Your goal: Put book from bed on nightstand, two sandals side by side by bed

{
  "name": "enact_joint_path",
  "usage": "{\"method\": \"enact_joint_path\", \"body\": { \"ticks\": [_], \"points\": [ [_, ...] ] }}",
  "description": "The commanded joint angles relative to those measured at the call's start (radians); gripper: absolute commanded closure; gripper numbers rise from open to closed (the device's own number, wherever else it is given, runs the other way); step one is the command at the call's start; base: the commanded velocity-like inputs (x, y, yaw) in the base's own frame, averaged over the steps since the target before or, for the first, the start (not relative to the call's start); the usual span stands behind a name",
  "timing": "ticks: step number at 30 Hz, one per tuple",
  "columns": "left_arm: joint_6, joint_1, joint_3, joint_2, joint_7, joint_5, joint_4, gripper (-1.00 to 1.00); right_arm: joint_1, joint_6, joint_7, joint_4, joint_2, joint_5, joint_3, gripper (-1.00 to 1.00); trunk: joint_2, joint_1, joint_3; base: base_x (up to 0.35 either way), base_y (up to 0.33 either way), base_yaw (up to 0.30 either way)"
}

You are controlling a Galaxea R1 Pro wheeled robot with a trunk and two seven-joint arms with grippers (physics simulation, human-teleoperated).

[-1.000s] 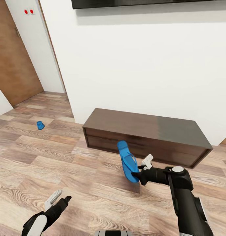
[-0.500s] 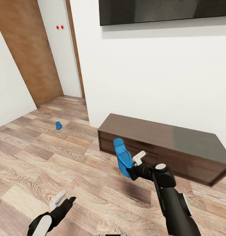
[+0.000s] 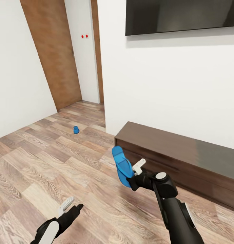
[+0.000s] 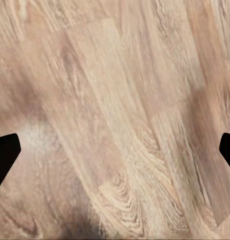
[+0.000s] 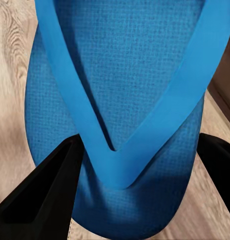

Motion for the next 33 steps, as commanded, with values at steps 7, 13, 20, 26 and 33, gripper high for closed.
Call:
{"method": "enact_joint_path", "body": {
  "ticks": [7, 13, 20, 26, 33],
  "points": [
    [-0.001, -0.002, -0.005, 0.002, 0.006, 0.007, 0.008, -1.0, 0.0, -0.005, 0.011, -0.001, 0.0, -0.006, 0.0, 1.0, 0.0, 0.0, -0.001, 0.082, 0.2, 0.061],
    [-0.001, -0.003, -0.005, 0.002, 0.005, 0.006, 0.012, -1.0, 0.0, -0.009, 0.01, 0.0, 0.0, -0.016, 0.002, 1.0, 0.0, 0.0, -0.001, 0.104, 0.292, 0.011],
    [-0.001, -0.003, -0.007, 0.003, 0.005, 0.005, 0.012, -1.0, 0.0, -0.009, 0.01, 0.0, 0.0, -0.018, 0.003, 1.0, 0.0, 0.0, -0.001, 0.126, 0.308, 0.001],
    [-0.001, -0.003, -0.009, 0.004, 0.005, 0.004, 0.012, -1.0, 0.0, -0.008, 0.013, 0.0, -0.001, -0.022, 0.002, 1.0, 0.0, 0.0, -0.001, 0.203, 0.277, 0.0],
    [-0.001, -0.003, -0.011, 0.005, 0.004, 0.004, 0.014, -1.0, 0.002, -0.002, 0.015, -0.001, -0.002, -0.023, 0.0, 1.0, 0.0, 0.0, -0.001, 0.242, 0.243, 0.0]
  ]
}}
